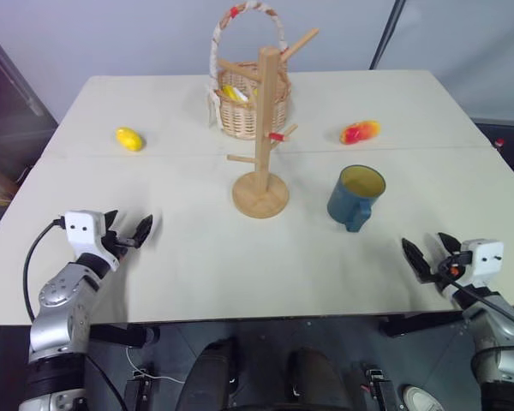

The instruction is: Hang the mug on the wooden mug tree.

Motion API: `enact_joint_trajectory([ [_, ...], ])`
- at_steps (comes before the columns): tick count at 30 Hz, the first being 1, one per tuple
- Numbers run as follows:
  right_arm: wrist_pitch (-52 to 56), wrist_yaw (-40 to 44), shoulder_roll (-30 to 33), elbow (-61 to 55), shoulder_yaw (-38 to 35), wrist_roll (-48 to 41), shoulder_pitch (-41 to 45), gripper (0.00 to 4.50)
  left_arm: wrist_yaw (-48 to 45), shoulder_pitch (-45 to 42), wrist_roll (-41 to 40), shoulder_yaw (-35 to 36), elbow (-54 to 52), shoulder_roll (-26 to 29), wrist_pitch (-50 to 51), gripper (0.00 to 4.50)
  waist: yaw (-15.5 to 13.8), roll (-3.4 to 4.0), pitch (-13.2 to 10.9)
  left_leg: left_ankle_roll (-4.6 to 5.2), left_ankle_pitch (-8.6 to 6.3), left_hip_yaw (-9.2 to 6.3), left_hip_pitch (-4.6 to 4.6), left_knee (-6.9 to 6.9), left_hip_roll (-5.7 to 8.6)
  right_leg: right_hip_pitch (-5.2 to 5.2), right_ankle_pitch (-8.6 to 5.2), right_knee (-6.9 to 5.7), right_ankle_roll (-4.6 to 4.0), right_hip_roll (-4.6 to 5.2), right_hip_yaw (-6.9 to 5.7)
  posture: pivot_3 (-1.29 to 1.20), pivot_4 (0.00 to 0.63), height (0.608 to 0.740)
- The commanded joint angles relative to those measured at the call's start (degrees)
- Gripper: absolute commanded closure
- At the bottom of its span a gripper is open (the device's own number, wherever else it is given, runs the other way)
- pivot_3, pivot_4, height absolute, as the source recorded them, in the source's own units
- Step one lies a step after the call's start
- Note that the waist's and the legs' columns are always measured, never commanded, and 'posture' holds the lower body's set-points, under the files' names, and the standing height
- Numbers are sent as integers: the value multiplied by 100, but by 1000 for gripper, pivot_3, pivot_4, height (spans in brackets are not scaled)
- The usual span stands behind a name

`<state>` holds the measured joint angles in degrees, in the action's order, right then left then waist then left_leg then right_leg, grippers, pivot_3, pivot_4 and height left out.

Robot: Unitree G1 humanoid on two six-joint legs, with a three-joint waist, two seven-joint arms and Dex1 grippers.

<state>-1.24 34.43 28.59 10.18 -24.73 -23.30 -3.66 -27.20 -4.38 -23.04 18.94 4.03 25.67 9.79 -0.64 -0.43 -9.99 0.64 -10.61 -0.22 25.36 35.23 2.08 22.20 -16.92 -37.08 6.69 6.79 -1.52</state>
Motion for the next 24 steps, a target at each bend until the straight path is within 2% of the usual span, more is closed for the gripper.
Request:
enact_joint_trajectory([
  [1,125,-108,0,-428,-20,-42,-43,33,21,25,20,47,-243,47,15,0,-2,0,0,0,0,0,0,0,0,0,0,0,0,0,0,0,150,740],
  [13,561,-356,-145,-1654,17,-149,-566,33,-372,-95,-76,-272,-473,-77,-21,0,-7,0,0,0,-1,0,1,-1,0,0,-1,3,-3,1,1,0,150,740],
  [19,871,-657,-537,-2806,524,-42,-995,33,-1114,30,-192,-859,-1177,-66,-32,0,6,3,2,-3,-3,0,3,-2,0,2,-7,4,-12,2,4,0,150,740],
  [24,922,-1450,-1037,-3343,1124,669,-972,33,-1735,-47,-178,-1573,-1639,71,150,0,7,7,4,-14,-9,0,2,-5,-1,7,-8,6,-16,2,6,0,150,740],
])
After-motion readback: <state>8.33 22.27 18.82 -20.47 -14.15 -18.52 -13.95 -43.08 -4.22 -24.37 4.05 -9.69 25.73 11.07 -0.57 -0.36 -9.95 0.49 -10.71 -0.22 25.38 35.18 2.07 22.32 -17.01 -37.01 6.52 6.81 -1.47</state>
